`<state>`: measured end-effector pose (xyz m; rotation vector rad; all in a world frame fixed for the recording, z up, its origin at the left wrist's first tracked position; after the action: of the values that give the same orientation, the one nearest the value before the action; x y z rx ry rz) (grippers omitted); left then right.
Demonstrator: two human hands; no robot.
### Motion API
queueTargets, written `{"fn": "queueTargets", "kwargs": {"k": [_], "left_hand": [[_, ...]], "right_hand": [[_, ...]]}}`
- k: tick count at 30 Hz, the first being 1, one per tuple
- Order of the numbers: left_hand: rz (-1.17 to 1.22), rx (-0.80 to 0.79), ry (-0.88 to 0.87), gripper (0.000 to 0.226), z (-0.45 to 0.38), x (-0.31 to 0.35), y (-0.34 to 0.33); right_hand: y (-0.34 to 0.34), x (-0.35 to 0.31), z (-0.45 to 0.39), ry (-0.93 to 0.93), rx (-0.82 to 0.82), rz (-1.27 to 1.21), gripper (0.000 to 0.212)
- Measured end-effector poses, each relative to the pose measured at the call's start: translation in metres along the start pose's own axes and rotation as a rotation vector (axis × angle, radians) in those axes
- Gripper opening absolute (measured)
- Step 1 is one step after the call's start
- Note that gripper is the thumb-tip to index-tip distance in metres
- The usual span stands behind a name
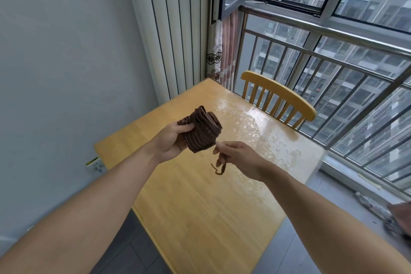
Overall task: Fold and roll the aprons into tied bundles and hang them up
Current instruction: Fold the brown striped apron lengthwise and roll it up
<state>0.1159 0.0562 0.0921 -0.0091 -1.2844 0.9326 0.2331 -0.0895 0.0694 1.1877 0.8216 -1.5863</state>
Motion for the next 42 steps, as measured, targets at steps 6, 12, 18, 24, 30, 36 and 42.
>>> {"fn": "queueTargets", "kwargs": {"k": [6,12,18,24,30,36,42], "left_hand": [[-0.245,-0.429,0.195,0.051,0.022,-0.011,-0.009],[-0.729,-0.393,0.179,0.045,0.023,-0.031,-0.011],[-0.693,-0.182,0.152,0.045,0.016,-0.04,0.007],[-0.736,-0.107,0.11,0.049,0.012,-0.041,0.005],[-0.904,0.012,-0.029,0.046,0.005,-0.041,0.005],[-0.923,0.224,-0.152,0.031,-0.003,-0.037,0.012],[-0.203,0.347,-0.027,0.024,-0.008,-0.036,0.027]], "right_hand": [[0.006,0.019,-0.005,-0.26,-0.333,0.278,0.023],[0.008,-0.004,-0.019,-0.343,-0.247,0.496,0.02],[0.01,-0.017,-0.027,-0.421,-0.141,0.624,0.012],[0.006,-0.038,-0.032,-0.319,0.023,0.984,0.03],[-0.002,-0.051,-0.037,-0.195,0.186,1.075,0.04],[-0.009,-0.056,-0.026,-0.044,0.299,0.801,0.025],[-0.017,-0.032,-0.007,-0.036,0.294,0.345,0.019]]}}
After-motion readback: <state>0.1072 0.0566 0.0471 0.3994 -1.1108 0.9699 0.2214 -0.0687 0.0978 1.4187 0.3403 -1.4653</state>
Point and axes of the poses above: each hand's wrist, its own z-axis away from the middle knuckle, its own y-axis out of the back of the hand, x = y × z, the point moved 6 cm from there along -z, towards the middle knuckle, and after that the axes turned 7 degrees about x, right-handed, at the moved point
